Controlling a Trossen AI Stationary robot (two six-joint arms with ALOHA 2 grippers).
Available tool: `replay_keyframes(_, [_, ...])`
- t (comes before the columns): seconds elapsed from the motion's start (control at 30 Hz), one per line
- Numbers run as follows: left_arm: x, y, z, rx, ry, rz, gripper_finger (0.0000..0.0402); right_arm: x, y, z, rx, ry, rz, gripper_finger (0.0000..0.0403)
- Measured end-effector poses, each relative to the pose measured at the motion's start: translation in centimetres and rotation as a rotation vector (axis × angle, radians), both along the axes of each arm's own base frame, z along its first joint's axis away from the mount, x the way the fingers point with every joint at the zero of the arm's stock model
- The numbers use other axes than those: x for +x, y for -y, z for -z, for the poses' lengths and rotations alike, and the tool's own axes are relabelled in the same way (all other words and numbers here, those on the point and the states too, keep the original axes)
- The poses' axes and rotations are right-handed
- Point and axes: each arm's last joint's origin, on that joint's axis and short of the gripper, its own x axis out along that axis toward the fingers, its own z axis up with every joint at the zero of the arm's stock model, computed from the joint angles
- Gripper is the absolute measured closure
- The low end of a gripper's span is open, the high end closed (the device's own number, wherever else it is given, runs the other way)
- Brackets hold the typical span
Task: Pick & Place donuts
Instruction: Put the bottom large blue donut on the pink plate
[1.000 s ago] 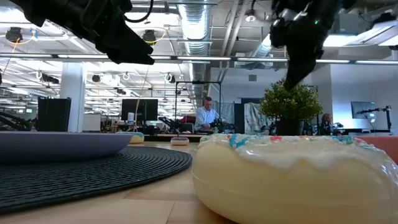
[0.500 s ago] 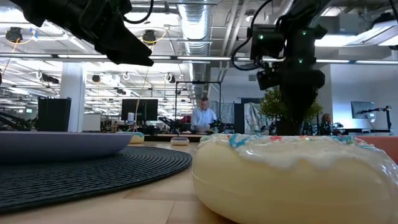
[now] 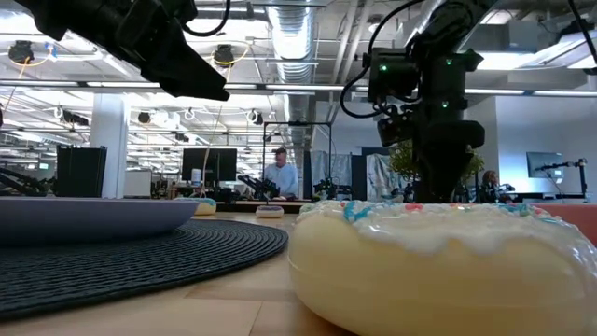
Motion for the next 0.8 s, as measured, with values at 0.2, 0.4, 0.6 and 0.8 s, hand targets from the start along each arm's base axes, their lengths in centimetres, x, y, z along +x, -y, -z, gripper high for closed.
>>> replay_keyframes(0.2, [0.0, 0.0, 0.1, 0.002, -0.008, -0.003, 0.0072, 0.0, 0.0, 0.1, -0.004, -0.001, -0.008, 0.0143])
replay_keyframes(0.4, [0.0, 0.0, 0.1, 0.004, -0.008, -0.008, 0.0072, 0.1, -0.7, 0.1, -0.010, 0.007, -0.040, 0.0143])
replay_keyframes(0.6, [0.0, 0.0, 0.1, 0.004, -0.008, -0.008, 0.0072, 0.4, -1.5, 0.1, -0.040, 0.017, -0.067, 0.0143])
replay_keyframes(0.8, [0.0, 0.0, 0.1, 0.004, -0.008, -0.008, 0.0072, 0.5, -1.6, 0.1, -0.053, 0.026, -0.072, 0.0143])
